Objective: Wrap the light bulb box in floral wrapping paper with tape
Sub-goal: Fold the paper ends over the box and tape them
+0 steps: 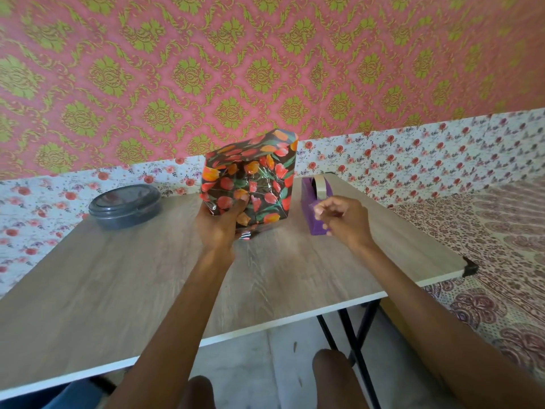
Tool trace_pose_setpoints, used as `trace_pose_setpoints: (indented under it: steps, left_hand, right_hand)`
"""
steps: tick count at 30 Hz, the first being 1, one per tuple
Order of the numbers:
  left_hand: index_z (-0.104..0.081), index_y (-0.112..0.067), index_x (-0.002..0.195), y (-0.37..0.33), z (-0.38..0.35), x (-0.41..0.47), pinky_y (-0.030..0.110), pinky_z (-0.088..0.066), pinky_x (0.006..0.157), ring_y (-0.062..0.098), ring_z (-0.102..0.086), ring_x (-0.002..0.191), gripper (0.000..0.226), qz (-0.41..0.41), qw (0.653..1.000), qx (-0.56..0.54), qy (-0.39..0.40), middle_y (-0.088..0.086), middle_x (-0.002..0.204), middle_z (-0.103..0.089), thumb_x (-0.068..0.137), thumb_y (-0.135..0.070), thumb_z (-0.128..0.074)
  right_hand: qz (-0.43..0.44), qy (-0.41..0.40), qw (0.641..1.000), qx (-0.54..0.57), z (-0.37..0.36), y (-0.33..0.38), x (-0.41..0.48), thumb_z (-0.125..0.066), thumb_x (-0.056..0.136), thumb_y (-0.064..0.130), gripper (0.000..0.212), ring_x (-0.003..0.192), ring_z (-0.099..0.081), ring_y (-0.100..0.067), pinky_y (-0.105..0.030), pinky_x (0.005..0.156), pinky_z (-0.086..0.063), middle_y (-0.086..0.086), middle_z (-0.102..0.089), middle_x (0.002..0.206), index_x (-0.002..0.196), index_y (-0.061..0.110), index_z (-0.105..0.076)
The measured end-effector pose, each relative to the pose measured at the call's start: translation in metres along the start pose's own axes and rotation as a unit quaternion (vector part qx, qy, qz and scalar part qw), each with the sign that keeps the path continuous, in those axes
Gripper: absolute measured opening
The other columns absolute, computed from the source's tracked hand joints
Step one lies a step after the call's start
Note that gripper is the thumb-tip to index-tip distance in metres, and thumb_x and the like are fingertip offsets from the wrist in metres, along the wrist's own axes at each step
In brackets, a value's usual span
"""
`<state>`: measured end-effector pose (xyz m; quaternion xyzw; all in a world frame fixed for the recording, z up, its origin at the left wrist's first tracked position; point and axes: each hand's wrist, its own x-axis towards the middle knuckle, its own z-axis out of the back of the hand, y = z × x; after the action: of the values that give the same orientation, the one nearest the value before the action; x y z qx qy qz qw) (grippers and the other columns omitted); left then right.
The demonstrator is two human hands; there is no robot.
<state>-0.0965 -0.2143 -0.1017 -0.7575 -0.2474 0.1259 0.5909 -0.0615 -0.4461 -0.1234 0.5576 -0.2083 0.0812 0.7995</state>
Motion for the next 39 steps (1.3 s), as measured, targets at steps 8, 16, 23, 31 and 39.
trace_pose_setpoints:
  steps: [8, 16, 23, 31, 39]
  left_hand:
    - [-0.069, -0.016, 0.103, -0.001, 0.001, 0.000, 0.047, -0.062, 0.068, 0.026, -0.074, 0.082, 0.041, 0.003, 1.000, -0.004, -0.010, 0.005, 0.091, -0.076, 0.067, -0.022, -0.090]
    - [-0.068, -0.023, 0.091, 0.002, 0.001, 0.002, 0.051, -0.061, 0.071, 0.024, -0.073, 0.080, 0.031, -0.013, 1.000, -0.001, -0.023, 0.002, 0.084, -0.075, 0.068, -0.022, -0.089]
    - [-0.069, -0.024, 0.093, -0.002, 0.004, 0.003, 0.049, -0.060, 0.076, 0.022, -0.073, 0.085, 0.032, -0.020, 0.999, -0.016, -0.025, 0.000, 0.089, -0.075, 0.068, -0.022, -0.089]
    - [-0.069, -0.023, 0.101, -0.001, 0.004, 0.004, 0.049, -0.060, 0.077, 0.021, -0.072, 0.088, 0.040, -0.027, 0.999, -0.025, -0.027, -0.003, 0.092, -0.075, 0.067, -0.021, -0.090]
    - [-0.071, -0.023, 0.095, 0.005, 0.001, 0.010, 0.047, -0.061, 0.074, 0.021, -0.073, 0.086, 0.038, -0.047, 0.998, -0.024, -0.031, -0.002, 0.089, -0.076, 0.064, -0.021, -0.092]
  right_hand:
    - [0.231, 0.162, 0.959, 0.012, -0.029, 0.090, -0.016, -0.067, 0.092, 0.011, 0.026, 0.052, -0.060, -0.004, -0.018, 0.052, -0.044, 0.008, -0.070, 0.071, 0.118, 0.014, -0.069]
    - [0.259, 0.132, 0.942, -0.171, -0.069, 0.111, 0.016, -0.066, 0.091, 0.023, 0.044, 0.067, -0.064, -0.016, -0.041, 0.068, -0.054, 0.004, -0.068, 0.073, 0.125, 0.020, -0.039]
    - [0.244, 0.137, 0.926, -0.253, -0.080, 0.129, 0.032, -0.067, 0.091, 0.016, 0.037, 0.063, -0.063, -0.022, -0.046, 0.060, -0.056, -0.006, -0.061, 0.075, 0.111, 0.019, -0.036]
    - [0.267, 0.102, 0.890, -0.355, -0.089, 0.135, 0.029, -0.069, 0.086, 0.004, 0.050, 0.072, -0.070, -0.034, -0.044, 0.057, -0.057, -0.014, -0.064, 0.080, 0.125, 0.003, -0.038]
    - [0.280, 0.104, 0.868, -0.397, -0.087, 0.143, 0.030, -0.068, 0.087, 0.008, 0.062, 0.081, -0.068, -0.041, -0.044, 0.060, -0.055, -0.020, -0.065, 0.091, 0.136, -0.003, -0.030]
